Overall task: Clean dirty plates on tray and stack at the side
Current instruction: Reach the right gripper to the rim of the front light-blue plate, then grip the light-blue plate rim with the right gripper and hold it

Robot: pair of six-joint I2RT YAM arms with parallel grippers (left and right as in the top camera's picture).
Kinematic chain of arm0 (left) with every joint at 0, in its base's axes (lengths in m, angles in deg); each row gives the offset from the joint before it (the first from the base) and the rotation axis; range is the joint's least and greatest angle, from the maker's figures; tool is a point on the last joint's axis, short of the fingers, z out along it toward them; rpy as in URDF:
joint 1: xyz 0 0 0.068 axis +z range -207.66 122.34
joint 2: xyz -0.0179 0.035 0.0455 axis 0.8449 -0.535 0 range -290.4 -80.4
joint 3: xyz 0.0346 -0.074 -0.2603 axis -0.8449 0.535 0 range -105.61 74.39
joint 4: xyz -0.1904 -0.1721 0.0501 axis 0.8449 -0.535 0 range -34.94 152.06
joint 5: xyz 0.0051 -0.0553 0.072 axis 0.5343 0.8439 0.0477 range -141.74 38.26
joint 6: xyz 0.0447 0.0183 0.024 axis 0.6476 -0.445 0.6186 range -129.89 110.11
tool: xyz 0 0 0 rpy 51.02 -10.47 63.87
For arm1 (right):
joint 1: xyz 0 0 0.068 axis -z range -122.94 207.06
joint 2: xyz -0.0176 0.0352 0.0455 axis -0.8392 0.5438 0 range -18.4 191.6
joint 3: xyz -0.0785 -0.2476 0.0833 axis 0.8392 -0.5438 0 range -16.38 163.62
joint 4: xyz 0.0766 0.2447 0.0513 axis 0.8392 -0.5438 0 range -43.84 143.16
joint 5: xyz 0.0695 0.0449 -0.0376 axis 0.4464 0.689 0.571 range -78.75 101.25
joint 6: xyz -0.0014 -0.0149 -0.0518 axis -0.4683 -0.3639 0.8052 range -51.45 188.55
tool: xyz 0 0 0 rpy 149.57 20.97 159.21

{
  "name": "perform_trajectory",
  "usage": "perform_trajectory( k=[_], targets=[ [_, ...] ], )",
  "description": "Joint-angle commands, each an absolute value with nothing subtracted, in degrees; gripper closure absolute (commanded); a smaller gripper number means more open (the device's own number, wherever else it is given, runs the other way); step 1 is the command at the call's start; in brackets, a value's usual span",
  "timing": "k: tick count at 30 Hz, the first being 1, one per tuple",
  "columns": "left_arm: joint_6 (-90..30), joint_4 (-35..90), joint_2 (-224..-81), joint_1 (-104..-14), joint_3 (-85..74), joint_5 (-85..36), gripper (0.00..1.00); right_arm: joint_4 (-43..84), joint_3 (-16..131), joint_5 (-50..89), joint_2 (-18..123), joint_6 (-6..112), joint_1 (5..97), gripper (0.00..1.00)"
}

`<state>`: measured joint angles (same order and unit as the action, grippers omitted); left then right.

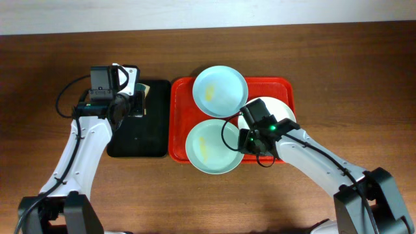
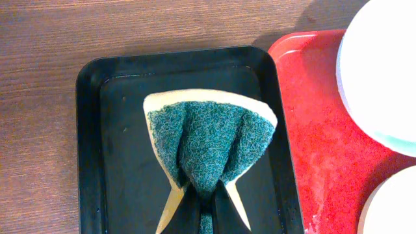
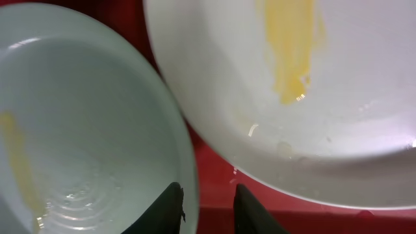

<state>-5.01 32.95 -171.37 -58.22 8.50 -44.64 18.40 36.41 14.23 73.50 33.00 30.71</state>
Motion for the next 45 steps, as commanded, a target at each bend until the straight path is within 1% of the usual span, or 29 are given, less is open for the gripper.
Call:
perform_trajectory(
  k=[1,5,6,8,11,12,13,15,20,21,23,26,28,31,33,34,42,43,45],
  targets=[
    [-5.57,33.26,-171.57,-58.24,8.68,-43.99,0.98,18.73,35.73,13.38,73.93,32.02,30.43,0.72],
    [-5.57,33.28,-171.57,-58.24,8.68,-43.99,0.98,18.73,35.67,15.11,73.91,32.02,30.43,0.73],
    [-5.57,33.28,-171.57,-58.24,8.68,-43.99,0.98,18.70,35.63,15.11,73.93,32.02,30.43,0.79],
    [-5.57,33.28,-171.57,-58.24,8.68,-43.99,0.98,18.62,35.63,15.17,73.91,32.02,30.43,0.81],
    [-5.57,33.28,-171.57,-58.24,8.68,-43.99,0.99,18.49,35.45,15.92,73.91,32.02,30.43,0.81],
    [-5.57,33.28,-171.57,-58.24,8.68,-43.99,0.99,18.57,35.08,15.94,73.91,31.73,30.43,0.80],
    [-5.57,33.30,-171.57,-58.24,8.68,-43.99,0.99,18.79,34.79,15.96,73.91,31.56,30.43,0.76],
    [-5.57,33.30,-171.57,-58.24,8.68,-43.99,0.99,19.21,34.40,15.96,73.91,30.88,30.43,0.71],
    [-5.57,33.30,-171.57,-58.24,8.68,-43.99,1.00,19.60,34.27,15.96,73.93,30.31,30.38,0.71],
    [-5.57,33.30,-171.57,-58.24,8.68,-43.99,1.00,19.58,34.27,15.96,73.93,30.33,30.38,0.72],
    [-5.57,33.30,-171.57,-58.24,8.68,-43.99,1.00,19.62,34.07,15.94,73.93,30.31,30.38,0.81],
    [-5.57,33.32,-171.57,-58.24,8.68,-43.99,1.00,19.60,34.07,15.98,73.93,30.31,30.38,0.88],
    [-5.57,33.32,-171.57,-58.24,8.68,-43.99,1.00,19.60,34.07,15.98,73.93,30.07,30.38,0.91],
    [-5.57,33.32,-171.57,-58.24,8.68,-43.99,1.00,19.60,34.07,15.94,73.93,29.20,30.38,0.91],
    [-5.57,33.30,-171.57,-58.24,8.68,-43.99,1.00,19.60,34.07,15.96,73.93,29.04,30.38,0.85],
    [-5.57,33.32,-171.57,-58.24,8.68,-43.99,1.00,19.60,34.07,15.96,73.93,29.04,30.38,0.85],
    [-5.57,33.30,-171.57,-58.24,8.68,-43.99,1.00,19.99,34.03,15.98,74.39,29.00,30.38,0.85],
    [-5.57,33.30,-171.57,-58.24,8.68,-43.99,1.00,20.04,34.03,15.98,74.79,28.76,30.38,0.86],
    [-5.57,33.30,-171.57,-58.24,8.68,-43.99,1.00,20.04,34.03,16.18,75.31,28.61,30.38,0.96]
  ],
)
